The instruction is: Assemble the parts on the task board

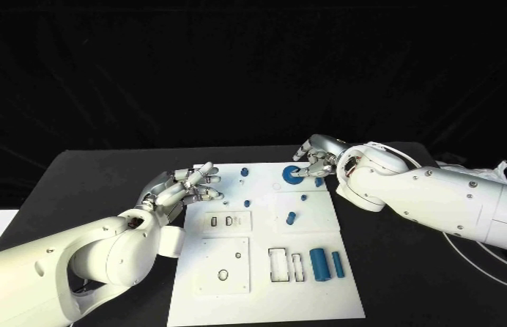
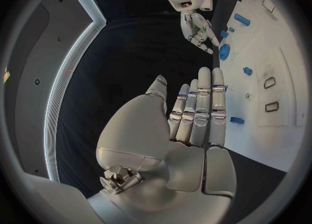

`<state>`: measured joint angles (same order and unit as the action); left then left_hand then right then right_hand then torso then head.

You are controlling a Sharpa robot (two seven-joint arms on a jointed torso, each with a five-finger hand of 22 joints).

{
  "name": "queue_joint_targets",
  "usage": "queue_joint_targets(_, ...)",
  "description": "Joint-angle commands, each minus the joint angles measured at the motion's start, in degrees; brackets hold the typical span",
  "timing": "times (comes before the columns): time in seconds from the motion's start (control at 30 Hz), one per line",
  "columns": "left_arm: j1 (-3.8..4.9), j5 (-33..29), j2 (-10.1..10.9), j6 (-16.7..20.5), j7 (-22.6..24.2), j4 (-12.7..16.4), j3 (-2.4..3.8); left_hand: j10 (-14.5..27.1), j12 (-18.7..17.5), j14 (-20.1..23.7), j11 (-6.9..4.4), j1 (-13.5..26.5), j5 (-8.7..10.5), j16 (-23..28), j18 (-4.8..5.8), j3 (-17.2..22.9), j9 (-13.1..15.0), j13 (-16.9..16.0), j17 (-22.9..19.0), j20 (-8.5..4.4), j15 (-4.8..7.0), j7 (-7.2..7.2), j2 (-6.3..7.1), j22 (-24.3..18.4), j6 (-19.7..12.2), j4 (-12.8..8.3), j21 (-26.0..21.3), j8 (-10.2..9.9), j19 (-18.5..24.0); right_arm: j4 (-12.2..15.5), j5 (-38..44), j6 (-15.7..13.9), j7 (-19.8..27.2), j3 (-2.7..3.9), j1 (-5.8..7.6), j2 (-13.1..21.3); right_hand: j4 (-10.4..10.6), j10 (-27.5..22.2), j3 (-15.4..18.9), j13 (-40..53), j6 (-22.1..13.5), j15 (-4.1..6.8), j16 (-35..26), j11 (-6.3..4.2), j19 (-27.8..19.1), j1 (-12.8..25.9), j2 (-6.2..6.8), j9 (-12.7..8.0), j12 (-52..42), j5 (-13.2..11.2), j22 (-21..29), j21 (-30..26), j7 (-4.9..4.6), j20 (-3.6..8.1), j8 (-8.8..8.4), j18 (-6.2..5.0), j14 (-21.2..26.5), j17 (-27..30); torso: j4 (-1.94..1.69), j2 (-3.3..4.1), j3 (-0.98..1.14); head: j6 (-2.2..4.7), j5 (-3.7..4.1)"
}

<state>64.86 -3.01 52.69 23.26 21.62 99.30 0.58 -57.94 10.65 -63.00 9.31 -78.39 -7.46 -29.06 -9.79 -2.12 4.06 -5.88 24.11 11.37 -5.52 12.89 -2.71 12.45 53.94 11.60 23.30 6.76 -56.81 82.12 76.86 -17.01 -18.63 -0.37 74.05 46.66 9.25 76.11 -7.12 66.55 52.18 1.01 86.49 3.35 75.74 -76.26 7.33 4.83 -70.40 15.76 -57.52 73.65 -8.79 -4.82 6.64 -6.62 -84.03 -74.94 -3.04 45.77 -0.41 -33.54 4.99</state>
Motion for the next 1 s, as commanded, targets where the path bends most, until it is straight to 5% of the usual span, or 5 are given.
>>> queue_joint_targets(0.03,0.07,-0.2,-0.2,-1.4,0.2,0.0,0.04,0.2,0.2,0.5,-0.02,-0.2,-0.15,-0.2,-0.32,-0.2,0.0,-0.1,0.1,0.06,0.02,0.11,-0.51,0.1,-0.4,0.0,0.2,-0.2,0.5,-0.9,1.4,2.4,-1.1,-0.05,-0.14,-0.8,-0.1,0.1,0.4,0.3,-0.3,-0.34,0.4,0.41,0.1,-0.5,-0.27,0.1,-0.5,0.2,-0.2,0.5,-0.09,-0.36,0.45,0.53,-4.9,-9.8,0.01,0.01,-0.03,-0.14,-0.01)
queue_joint_targets(1.0,0.06,-0.2,-0.4,-1.5,0.2,-0.2,0.04,0.3,0.3,0.6,-0.04,-0.4,-0.16,-0.3,-0.34,-0.2,0.0,-0.1,0.1,0.07,0.02,0.09,-0.58,0.1,-0.4,-0.2,0.2,-0.2,0.6,-3.6,3.6,5.3,-2.3,-0.2,-0.77,-3.1,-0.4,1.5,0.2,3.6,0.4,-0.37,2.0,0.36,1.2,-1.8,-1.38,0.4,-3.0,0.1,-3.3,2.4,0.0,-0.44,1.75,1.04,-5.4,-12.4,0.04,0.05,0.03,-0.59,0.0)
